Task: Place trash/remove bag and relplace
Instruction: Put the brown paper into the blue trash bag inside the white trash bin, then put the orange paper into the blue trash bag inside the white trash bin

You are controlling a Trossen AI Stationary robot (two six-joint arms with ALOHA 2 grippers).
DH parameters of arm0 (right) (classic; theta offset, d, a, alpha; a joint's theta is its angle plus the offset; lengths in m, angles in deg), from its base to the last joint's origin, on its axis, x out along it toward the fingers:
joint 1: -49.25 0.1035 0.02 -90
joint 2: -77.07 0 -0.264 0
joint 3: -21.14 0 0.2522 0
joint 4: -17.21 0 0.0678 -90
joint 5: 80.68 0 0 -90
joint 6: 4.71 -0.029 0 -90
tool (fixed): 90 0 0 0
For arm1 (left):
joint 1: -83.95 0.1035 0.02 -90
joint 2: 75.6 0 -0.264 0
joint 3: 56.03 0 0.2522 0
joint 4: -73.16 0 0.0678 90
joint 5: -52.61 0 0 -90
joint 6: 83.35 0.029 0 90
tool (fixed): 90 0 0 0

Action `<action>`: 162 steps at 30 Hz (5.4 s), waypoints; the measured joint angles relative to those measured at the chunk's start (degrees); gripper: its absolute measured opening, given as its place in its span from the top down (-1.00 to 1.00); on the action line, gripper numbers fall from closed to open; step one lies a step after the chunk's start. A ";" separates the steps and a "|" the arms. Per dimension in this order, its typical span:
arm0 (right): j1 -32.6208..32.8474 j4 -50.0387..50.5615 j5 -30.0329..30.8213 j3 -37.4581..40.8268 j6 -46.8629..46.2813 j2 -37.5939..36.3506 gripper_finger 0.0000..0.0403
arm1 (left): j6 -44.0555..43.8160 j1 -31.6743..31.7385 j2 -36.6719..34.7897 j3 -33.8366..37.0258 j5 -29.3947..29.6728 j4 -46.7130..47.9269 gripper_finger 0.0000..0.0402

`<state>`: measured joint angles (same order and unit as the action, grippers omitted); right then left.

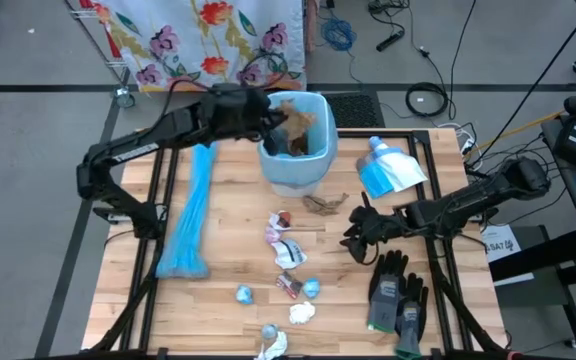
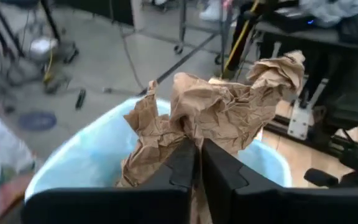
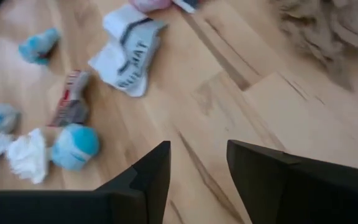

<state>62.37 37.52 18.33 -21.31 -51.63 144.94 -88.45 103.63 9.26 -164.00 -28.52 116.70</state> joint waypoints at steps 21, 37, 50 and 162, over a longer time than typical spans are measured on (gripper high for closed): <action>-9.23 -2.13 2.04 -0.02 18.84 0.00 0.33 | -13.55 -4.19 -3.60 0.32 -6.32 16.59 0.32; -19.43 -14.51 1.05 -0.04 40.45 8.82 -0.04 | -33.46 -17.43 -20.71 23.87 10.30 17.19 0.32; -22.67 -25.74 -3.30 -0.26 37.51 25.88 0.04 | -43.67 -22.22 -25.71 43.33 11.27 7.07 0.32; 17.54 31.61 21.37 -30.39 -42.49 11.93 0.16 | 37.94 -15.68 6.43 53.84 -6.61 -35.39 0.32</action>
<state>79.90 69.13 39.69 -51.70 -94.12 156.88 -50.51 87.95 15.70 -110.16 -35.12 81.31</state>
